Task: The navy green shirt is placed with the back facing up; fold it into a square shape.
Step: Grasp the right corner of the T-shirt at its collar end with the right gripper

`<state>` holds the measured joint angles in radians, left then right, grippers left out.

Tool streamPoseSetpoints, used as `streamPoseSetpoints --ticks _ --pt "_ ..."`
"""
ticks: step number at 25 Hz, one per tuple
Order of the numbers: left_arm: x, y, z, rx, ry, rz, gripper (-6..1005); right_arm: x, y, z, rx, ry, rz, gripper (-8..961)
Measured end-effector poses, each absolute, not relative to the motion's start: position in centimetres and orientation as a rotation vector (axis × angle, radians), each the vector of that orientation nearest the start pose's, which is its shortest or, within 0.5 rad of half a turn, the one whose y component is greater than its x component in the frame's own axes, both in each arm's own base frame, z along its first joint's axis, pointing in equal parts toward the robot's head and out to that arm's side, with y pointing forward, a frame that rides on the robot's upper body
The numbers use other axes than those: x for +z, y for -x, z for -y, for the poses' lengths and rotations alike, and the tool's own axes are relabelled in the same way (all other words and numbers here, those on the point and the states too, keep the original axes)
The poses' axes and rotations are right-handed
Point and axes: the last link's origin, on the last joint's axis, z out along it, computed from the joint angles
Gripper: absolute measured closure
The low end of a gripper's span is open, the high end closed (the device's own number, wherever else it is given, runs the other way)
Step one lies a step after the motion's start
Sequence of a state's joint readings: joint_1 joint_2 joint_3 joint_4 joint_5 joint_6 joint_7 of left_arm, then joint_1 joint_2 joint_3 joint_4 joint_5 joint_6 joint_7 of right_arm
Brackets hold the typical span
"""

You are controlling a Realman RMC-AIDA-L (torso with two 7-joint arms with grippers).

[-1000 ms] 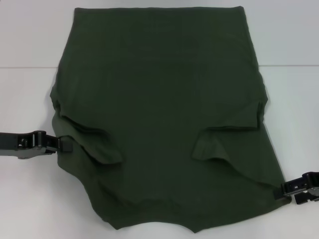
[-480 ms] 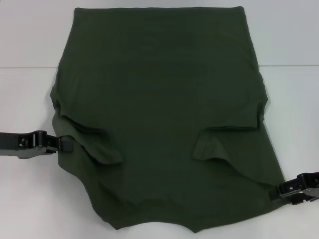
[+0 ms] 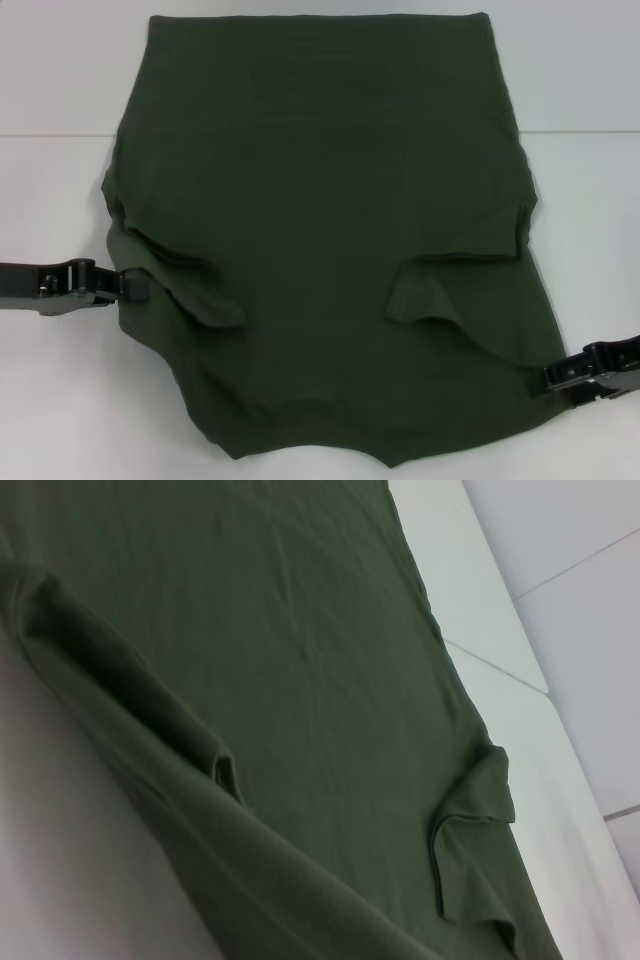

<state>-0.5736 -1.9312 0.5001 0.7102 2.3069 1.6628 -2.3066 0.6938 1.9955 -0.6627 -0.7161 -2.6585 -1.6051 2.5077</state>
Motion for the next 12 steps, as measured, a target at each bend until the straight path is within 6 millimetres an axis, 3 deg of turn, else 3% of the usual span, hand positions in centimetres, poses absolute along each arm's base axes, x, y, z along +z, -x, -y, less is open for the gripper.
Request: streamPoseSetpoints --ticks 12 --pt "7.3 30.3 -33.7 -0.52 2.297 1.817 980 1.3 -27.5 -35.8 -0.085 2.327 -1.89 114"
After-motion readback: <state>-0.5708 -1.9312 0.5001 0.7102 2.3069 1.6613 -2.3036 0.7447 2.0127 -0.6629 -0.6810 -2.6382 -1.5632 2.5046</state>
